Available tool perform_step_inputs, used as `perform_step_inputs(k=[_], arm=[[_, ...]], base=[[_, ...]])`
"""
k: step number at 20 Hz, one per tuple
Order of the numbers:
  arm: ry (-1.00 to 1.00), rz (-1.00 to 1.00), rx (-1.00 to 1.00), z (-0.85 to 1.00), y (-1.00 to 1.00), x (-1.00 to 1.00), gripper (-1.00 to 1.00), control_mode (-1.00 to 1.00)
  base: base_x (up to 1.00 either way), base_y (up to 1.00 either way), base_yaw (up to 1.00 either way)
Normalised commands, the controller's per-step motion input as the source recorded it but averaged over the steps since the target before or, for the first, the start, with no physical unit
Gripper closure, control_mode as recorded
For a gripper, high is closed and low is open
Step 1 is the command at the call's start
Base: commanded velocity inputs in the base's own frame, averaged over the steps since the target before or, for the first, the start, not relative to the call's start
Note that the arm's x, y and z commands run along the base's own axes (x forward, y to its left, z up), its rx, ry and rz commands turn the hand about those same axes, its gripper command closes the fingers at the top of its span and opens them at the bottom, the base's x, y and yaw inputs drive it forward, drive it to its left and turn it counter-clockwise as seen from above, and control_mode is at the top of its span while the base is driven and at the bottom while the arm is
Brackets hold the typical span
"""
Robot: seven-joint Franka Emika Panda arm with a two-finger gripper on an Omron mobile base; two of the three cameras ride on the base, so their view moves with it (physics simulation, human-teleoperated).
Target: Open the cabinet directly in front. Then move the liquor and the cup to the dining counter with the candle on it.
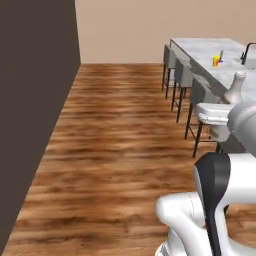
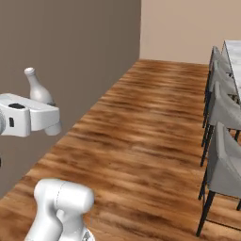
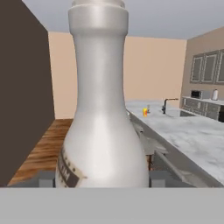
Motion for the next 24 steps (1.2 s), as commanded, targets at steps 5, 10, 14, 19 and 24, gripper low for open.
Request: perform_step_inputs(k=[5, 10, 14, 19, 24], arm=[[0.00, 0.00, 0.00, 0.00, 0.00, 0.00, 1.00, 1.00], [0.00, 0.00, 0.00, 0.00, 0.00, 0.00, 1.00, 1.00], [0.00, 0.00, 0.00, 0.00, 0.00, 0.00, 1.00, 1.00], [0.00, 0.00, 0.00, 0.00, 0.00, 0.00, 1.00, 1.00], [0.00, 0.00, 0.00, 0.00, 0.00, 0.00, 1.00, 1.00]], base=[[1.00, 0.35, -0.11], [1.00, 0.22, -0.05], [1.00, 0.27, -0.03], [1.00, 0.19, 0.00], [1.00, 0.15, 0.00]])
